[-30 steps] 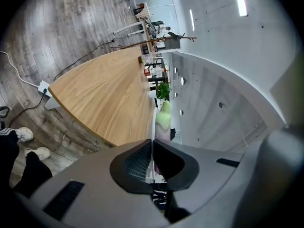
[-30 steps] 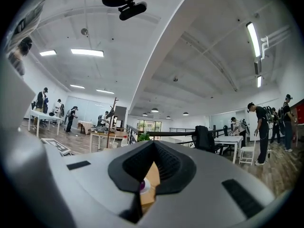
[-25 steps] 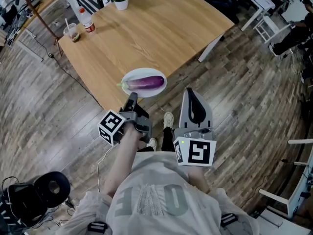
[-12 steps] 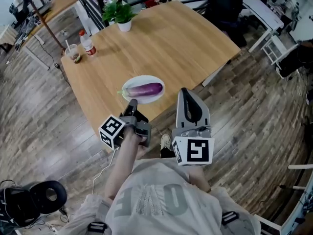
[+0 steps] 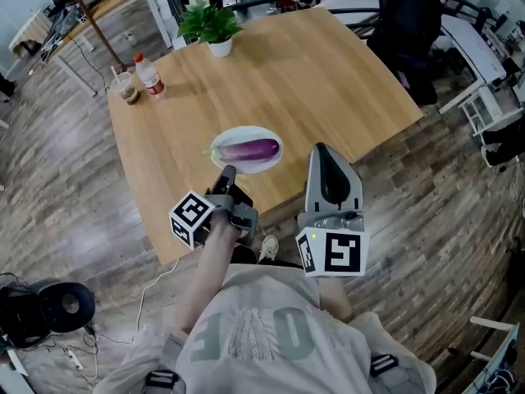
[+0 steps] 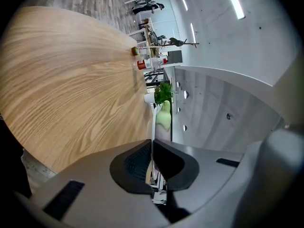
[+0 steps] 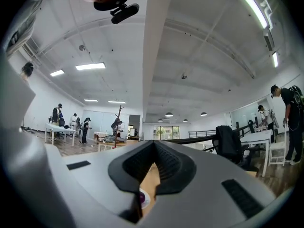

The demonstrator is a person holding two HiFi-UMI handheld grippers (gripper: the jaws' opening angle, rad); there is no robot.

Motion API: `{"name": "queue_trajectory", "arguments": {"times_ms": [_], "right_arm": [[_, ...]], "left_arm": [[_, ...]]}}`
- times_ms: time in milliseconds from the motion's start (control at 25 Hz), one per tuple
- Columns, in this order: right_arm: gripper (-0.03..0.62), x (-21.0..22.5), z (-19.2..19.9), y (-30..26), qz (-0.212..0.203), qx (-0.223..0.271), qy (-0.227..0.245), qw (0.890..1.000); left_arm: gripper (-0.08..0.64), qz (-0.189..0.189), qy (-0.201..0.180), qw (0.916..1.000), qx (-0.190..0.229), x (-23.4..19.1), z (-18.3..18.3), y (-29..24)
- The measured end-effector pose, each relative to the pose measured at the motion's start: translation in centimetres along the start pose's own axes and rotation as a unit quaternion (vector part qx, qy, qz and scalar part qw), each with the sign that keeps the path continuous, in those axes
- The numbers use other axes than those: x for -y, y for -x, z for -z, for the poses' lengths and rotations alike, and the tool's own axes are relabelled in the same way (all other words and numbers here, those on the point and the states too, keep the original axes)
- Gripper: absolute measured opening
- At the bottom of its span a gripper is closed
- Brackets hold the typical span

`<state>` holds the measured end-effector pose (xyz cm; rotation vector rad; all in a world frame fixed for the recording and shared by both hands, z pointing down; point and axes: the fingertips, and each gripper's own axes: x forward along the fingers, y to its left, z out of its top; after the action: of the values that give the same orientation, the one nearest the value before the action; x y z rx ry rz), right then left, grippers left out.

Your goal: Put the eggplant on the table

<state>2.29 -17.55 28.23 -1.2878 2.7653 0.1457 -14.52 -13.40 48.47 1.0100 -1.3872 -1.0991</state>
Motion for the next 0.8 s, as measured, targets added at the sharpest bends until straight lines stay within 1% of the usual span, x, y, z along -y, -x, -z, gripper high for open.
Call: {"name": "queue_trajectory", "arguments": {"times_ms": [160, 280, 480, 640, 800], "right_arm": [[0.017, 1.0, 1.1, -1.0, 0.007, -0.012, -0.013, 1.0], [0.018, 1.6, 1.5, -1.8, 0.013, -0.022, -0.013, 1.0], [0.018, 2.5, 2.1, -2.5, 0.027, -0.032, 0.003, 0.999], [0.018, 2.9, 2.3, -2.6, 0.041, -0.036, 0.01, 0.998], [0.018, 3.2, 2.4, -3.1, 0.052, -0.037, 0.017, 0.998]], "left_arm": [[0.017, -0.017, -0.006, 0.9998, -0.008, -0.8, 0.4, -1.0], [0.017, -0.028, -0.007, 0.9994, -0.021, -1.3, 0.6, -2.6], [0.017, -0.024, -0.033, 0.9983, -0.043, -1.4, 1.1, -5.5], [0.017, -0.023, -0.034, 0.9976, -0.057, -1.9, 1.2, -7.2], [0.017, -0.031, -0.038, 0.9968, -0.064, -2.7, 0.8, -9.0]]}}
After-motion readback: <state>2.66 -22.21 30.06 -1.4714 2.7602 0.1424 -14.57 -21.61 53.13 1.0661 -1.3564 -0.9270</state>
